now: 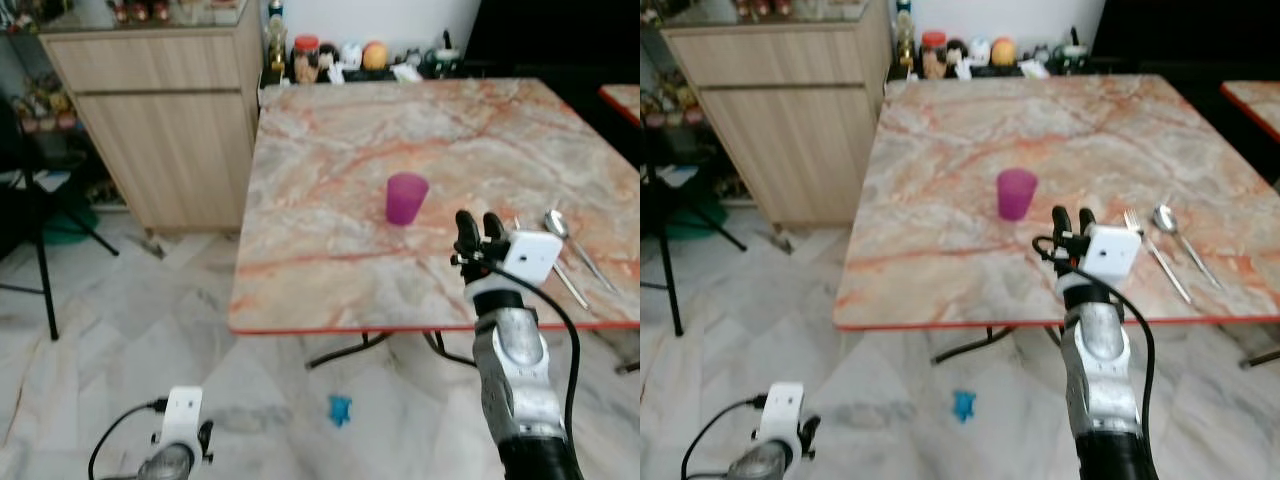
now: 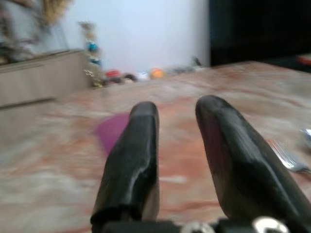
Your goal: Setting the table
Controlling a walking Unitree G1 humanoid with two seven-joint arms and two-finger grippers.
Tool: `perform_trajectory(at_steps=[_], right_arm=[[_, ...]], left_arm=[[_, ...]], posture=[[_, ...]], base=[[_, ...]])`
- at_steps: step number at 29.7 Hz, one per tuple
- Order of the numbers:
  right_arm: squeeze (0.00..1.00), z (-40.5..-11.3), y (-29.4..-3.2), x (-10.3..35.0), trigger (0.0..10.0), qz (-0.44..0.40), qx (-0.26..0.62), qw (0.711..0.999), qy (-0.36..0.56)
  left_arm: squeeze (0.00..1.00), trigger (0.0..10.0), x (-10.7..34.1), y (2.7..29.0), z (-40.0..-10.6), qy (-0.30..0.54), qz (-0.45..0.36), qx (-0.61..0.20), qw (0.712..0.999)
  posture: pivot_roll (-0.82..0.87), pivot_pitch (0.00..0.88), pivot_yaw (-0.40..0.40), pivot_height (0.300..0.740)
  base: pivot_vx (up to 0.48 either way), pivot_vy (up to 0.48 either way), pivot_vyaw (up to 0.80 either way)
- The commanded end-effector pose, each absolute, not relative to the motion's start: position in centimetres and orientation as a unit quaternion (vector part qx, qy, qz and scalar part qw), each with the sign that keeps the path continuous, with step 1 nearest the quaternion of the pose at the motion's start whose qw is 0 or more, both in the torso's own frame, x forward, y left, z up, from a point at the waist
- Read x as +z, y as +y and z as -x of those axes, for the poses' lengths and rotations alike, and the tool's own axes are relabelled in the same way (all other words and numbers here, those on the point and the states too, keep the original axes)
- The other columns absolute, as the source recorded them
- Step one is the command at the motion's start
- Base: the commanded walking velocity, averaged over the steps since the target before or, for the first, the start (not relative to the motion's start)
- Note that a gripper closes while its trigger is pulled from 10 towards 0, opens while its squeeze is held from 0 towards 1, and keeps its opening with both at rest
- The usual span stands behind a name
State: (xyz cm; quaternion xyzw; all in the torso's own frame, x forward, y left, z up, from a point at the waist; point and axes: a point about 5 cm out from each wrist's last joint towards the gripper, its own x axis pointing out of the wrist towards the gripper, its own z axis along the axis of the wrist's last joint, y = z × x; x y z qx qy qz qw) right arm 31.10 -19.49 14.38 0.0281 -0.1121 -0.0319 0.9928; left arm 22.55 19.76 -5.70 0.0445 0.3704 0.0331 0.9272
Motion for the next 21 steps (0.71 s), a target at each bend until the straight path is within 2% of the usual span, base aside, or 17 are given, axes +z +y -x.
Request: perform_trajectory(at_steps=[1,18,21], right_arm=[[0.0,-31.25,-19.17,14.64,10.0,-0.033,-0.027,0.992,-0.115],[0.0,-31.4,-18.74,14.68,10.0,-0.03,-0.009,0.994,-0.107],[0.0,-31.54,-18.25,14.83,10.0,-0.022,0.013,0.994,-0.102]], left_arm=[[0.0,10.0,-5.85,20.39,-22.18,0.378,-0.048,0.038,0.924],[0.0,10.0,-5.92,20.35,-22.07,0.379,-0.048,0.039,0.923],[0.0,10.0,-5.94,20.38,-22.02,0.378,-0.049,0.041,0.923]], posture=[[0.0,0.046,0.006,0.74],[0.0,0.044,0.003,0.74],[0.0,0.047,0.004,0.74]], base=[[0.319,0.0,0.0],[0.321,0.0,0.0],[0.0,0.0,0.0]])
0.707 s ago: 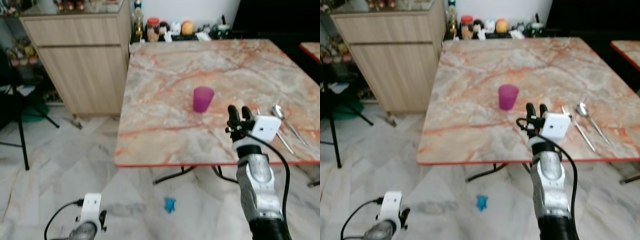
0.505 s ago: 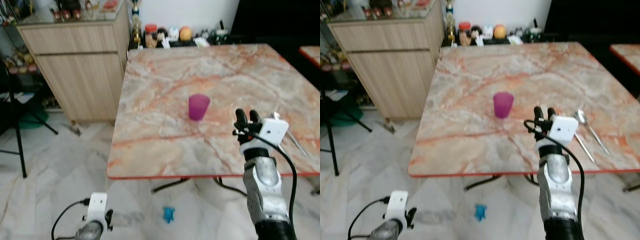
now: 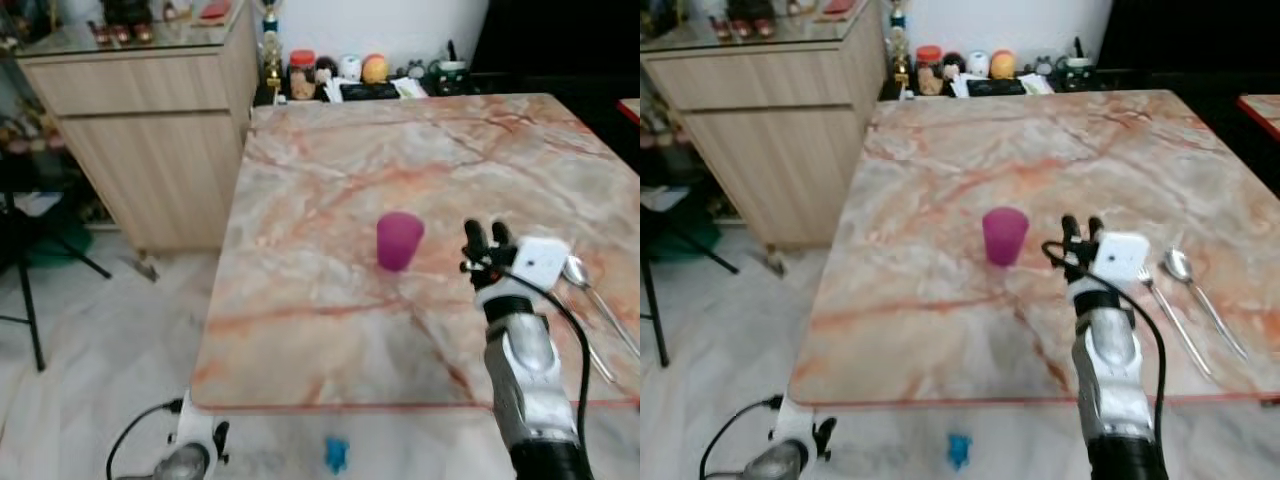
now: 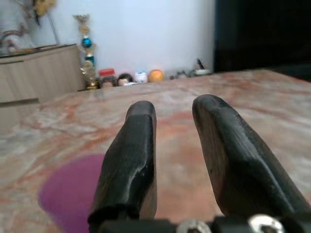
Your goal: Setting the table
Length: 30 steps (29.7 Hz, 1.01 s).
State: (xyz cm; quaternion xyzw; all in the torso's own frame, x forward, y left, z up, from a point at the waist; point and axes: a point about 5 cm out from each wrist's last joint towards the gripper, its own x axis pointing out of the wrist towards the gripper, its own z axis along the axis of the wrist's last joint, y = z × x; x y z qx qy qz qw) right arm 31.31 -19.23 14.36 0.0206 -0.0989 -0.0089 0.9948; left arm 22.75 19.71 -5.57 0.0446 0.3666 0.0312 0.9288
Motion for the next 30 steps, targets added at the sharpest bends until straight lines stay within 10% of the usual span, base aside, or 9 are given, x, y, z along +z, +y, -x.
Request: perform_trajectory(at_steps=[1,2,3,5,6,15,16,30], right_arm=[[0.0,-31.6,-18.2,14.9,10.0,-0.02,0.016,0.995,-0.101],[0.0,-31.6,-18.2,14.9,10.0,-0.02,0.018,0.994,-0.102],[0.65,-31.6,-18.1,15.0,10.0,-0.021,0.02,0.994,-0.102],[0.65,-31.7,-17.9,15.1,10.0,-0.022,0.029,0.994,-0.101],[1.0,-31.8,-17.7,15.2,10.0,-0.016,0.042,0.994,-0.097],[1.0,-32.6,-16.6,16.0,10.0,0.017,0.106,0.993,-0.056],[0.0,-32.6,-16.2,16.2,10.0,0.032,0.138,0.989,-0.042],[0.0,-33.8,-15.7,16.8,10.0,0.088,0.21,0.973,0.036]], left_arm=[[0.0,10.0,-5.9,20.4,-22.0,0.378,-0.049,0.041,0.924],[0.0,10.0,-5.9,20.4,-22.0,0.378,-0.049,0.041,0.924],[0.0,10.0,-5.9,20.4,-22.0,0.378,-0.049,0.041,0.924],[0.0,10.0,-5.9,20.4,-22.0,0.378,-0.049,0.041,0.924],[0.0,10.0,-5.9,20.4,-22.0,0.378,-0.049,0.041,0.924],[0.0,10.0,-6.0,20.4,-22.0,0.38,-0.049,0.04,0.923],[0.0,10.0,-6.0,20.4,-22.0,0.38,-0.048,0.04,0.923],[0.0,10.0,-6.0,20.4,-22.0,0.382,-0.047,0.04,0.922]], posture=[[0.0,0.047,0.004,0.74],[0.0,0.047,0.004,0.74],[0.0,0.047,0.004,0.74],[0.0,0.049,0.004,0.74],[0.0,0.05,0.004,0.74],[-0.01,0.052,0.007,0.74],[0.0,0.053,0.007,0.74],[-0.01,0.057,0.013,0.74]], base=[[0.0,0.0,0.0],[0.0,0.0,0.0],[0.0,0.0,0.0],[0.0,0.0,0.0],[0.0,0.0,0.0],[0.0,0.0,0.0],[0.0,0.0,0.0],[0.0,0.0,0.0]])
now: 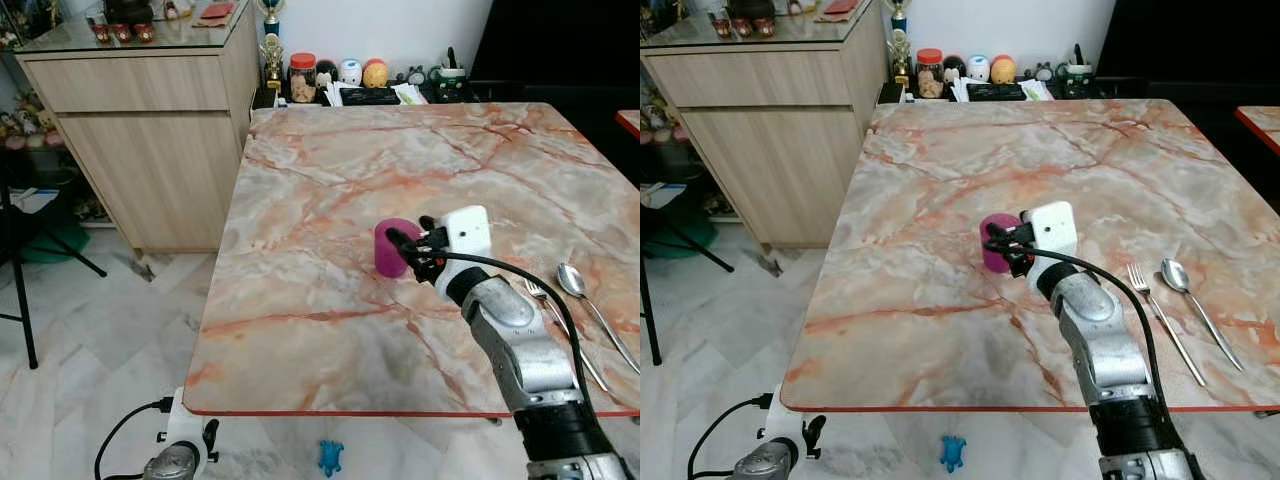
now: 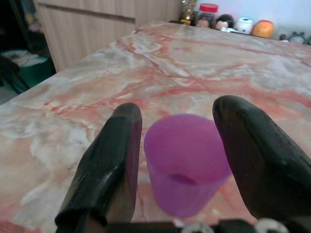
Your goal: Setting the table
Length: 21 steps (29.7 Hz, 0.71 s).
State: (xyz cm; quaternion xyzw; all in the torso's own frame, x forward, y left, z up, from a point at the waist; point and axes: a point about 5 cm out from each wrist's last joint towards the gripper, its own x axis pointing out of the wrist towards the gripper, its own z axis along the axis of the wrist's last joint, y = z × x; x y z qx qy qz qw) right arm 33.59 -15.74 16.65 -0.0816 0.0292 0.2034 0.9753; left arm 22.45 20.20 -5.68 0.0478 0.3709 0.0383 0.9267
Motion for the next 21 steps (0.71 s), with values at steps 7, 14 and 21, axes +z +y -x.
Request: perform_trajectory(at_steps=[7,14,21], right_arm=[[0.0,-34.6,-16.3,17.2,10.0,0.117,0.246,0.96,0.069],[0.0,-34.9,-16.6,16.7,10.0,0.132,0.259,0.951,0.102],[0.0,-35.0,-16.4,16.3,10.0,0.126,0.269,0.949,0.11]], left_arm=[[0.0,10.0,-6.0,20.5,-22.0,0.383,-0.047,0.041,0.922],[0.0,10.0,-5.9,20.5,-22.0,0.383,-0.048,0.041,0.922],[0.0,10.0,-6.0,20.5,-22.0,0.383,-0.049,0.04,0.921]], posture=[[-0.01,0.063,0.02,0.74],[-0.01,0.068,0.02,0.74],[-0.01,0.064,0.019,0.74]], base=[[0.0,0.0,0.0],[0.0,0.0,0.0],[0.0,0.0,0.0]])
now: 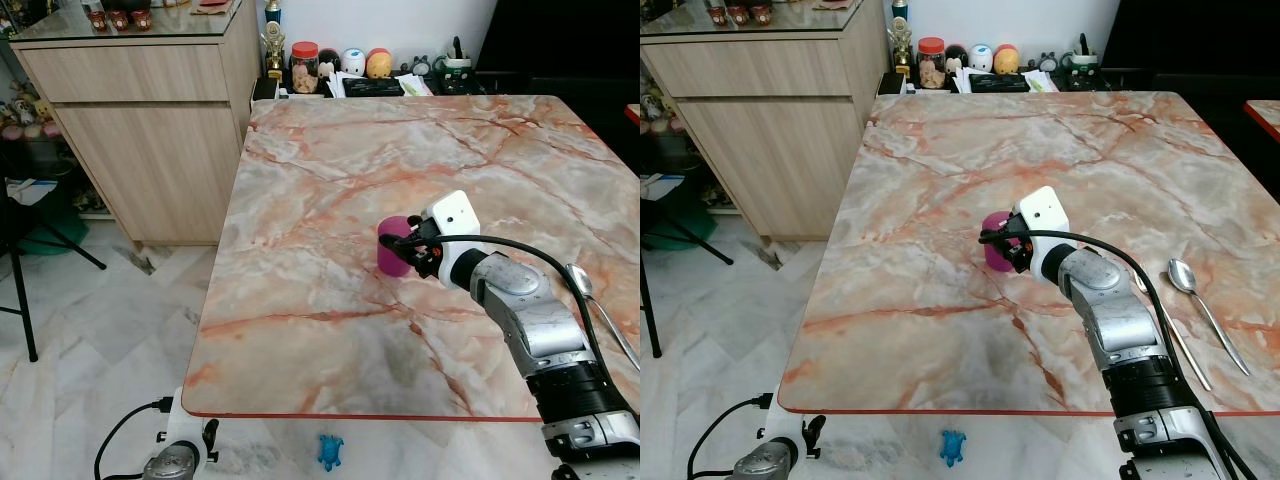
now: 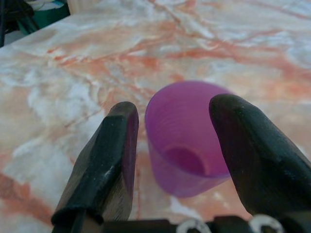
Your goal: Setting the table
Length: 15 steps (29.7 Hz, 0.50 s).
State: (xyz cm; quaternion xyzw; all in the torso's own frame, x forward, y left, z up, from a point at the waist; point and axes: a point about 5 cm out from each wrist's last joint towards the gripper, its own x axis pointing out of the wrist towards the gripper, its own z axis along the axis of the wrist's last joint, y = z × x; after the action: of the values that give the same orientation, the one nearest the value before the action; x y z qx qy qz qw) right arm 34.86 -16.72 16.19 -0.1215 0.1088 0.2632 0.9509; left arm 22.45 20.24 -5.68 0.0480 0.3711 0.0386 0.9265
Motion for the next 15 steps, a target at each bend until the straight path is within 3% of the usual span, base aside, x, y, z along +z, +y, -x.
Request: perform_trajectory(at_steps=[1,15], right_arm=[[0.0,-34.96,-16.34,16.26,10.0,0.122,0.274,0.948,0.111],[0.0,-34.8,-16.18,15.7,10.0,0.124,0.29,0.941,0.12]], left_arm=[[0.0,10.0,-5.97,20.48,-21.99,0.383,-0.049,0.04,0.921],[0.0,10.0,-6.0,20.39,-21.96,0.384,-0.049,0.039,0.921]], posture=[[-0.01,0.061,0.016,0.74],[-0.01,0.046,0.015,0.74]], base=[[0.0,0.0,0.0],[0.0,0.0,0.0]])
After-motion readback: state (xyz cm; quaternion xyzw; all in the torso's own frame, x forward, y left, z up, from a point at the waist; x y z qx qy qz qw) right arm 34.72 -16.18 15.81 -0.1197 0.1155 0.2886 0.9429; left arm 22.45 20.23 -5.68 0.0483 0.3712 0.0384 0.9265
